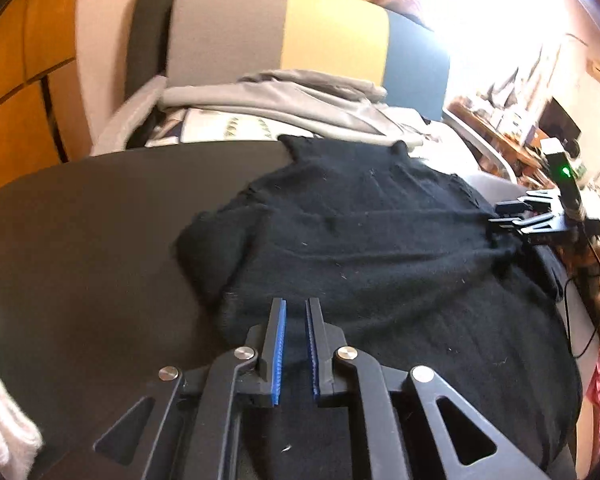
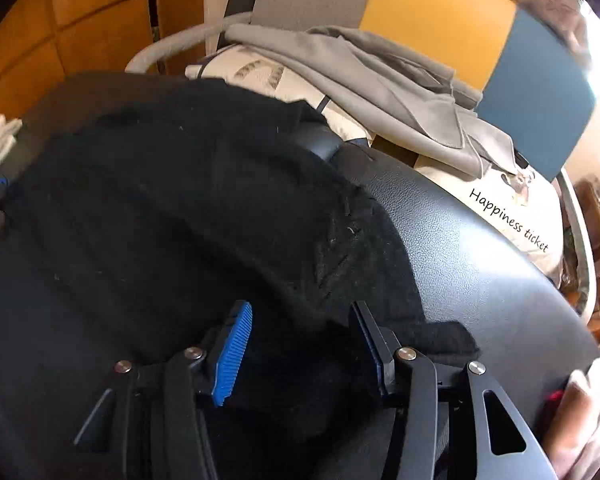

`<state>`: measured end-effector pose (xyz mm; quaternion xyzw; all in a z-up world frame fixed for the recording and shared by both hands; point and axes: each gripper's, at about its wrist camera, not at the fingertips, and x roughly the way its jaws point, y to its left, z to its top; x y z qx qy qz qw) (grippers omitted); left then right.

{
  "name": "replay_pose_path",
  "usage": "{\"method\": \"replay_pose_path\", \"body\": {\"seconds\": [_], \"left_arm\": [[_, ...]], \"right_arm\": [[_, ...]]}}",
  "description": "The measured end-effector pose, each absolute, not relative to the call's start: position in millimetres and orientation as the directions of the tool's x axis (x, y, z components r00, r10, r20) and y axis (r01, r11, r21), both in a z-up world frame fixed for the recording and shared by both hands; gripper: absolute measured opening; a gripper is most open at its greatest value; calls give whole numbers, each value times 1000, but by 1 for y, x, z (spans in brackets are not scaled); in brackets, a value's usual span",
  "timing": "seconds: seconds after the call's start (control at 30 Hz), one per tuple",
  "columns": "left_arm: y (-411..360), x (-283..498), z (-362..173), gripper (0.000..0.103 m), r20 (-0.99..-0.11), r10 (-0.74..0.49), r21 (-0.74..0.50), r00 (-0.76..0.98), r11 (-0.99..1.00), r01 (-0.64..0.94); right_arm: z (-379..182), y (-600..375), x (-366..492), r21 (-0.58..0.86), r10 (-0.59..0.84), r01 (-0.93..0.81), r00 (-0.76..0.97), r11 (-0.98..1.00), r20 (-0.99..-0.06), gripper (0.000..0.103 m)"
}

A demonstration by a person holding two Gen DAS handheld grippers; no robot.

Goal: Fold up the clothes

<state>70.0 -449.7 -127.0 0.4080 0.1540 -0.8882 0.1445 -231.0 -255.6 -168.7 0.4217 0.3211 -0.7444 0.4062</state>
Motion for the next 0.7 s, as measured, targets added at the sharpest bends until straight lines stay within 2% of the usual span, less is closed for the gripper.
{"method": "replay_pose_path", "body": {"seconds": [0.03, 0.07, 0.1, 0.2, 0.33, 0.4, 0.5, 0.57, 0.67, 0.7], "left_arm": [[-449, 66, -132, 9, -779, -133, -149, -613, -910, 388], [-447, 65, -135, 9, -785, -133, -144, -604, -910, 388], [-445, 65, -140, 9, -796, -135, -135, -590, -911, 391], [-446, 64, -156, 9, -830, -114, -136, -547, -908, 395], [-443, 66, -159, 9, -828, -116, -140, -549, -905, 401], [-442, 67, -158, 9, -832, -94, -159, -547, -904, 397], [-439, 67, -159, 10, -840, -92, -147, -534, -910, 388], [-444, 71, -156, 10, -836, -54, -206, -546, -892, 403], [-456, 88, -141, 10, -764, 24, -364, -645, -841, 400], [-462, 96, -135, 10, -745, 2, -374, -667, -829, 415]], "right_arm": [[-173, -256, -233, -142, -319, 878, -311, -458, -895, 46], [-173, -256, -232, -140, -322, 881, -308, -452, -895, 28], [-172, -256, -232, -141, -324, 882, -308, -449, -894, 15], [-160, -253, -228, -187, -336, 872, -361, -452, -870, 11], [-143, -247, -228, -214, -364, 858, -408, -467, -837, 10], [-148, -248, -240, -236, -332, 834, -435, -498, -837, 4], [-155, -249, -258, -270, -281, 796, -474, -542, -834, 3], [-160, -250, -270, -292, -246, 768, -498, -569, -832, 3], [-162, -242, -273, -274, -254, 747, -507, -606, -824, 3], [-160, -239, -271, -261, -270, 744, -509, -615, -817, 3]]}}
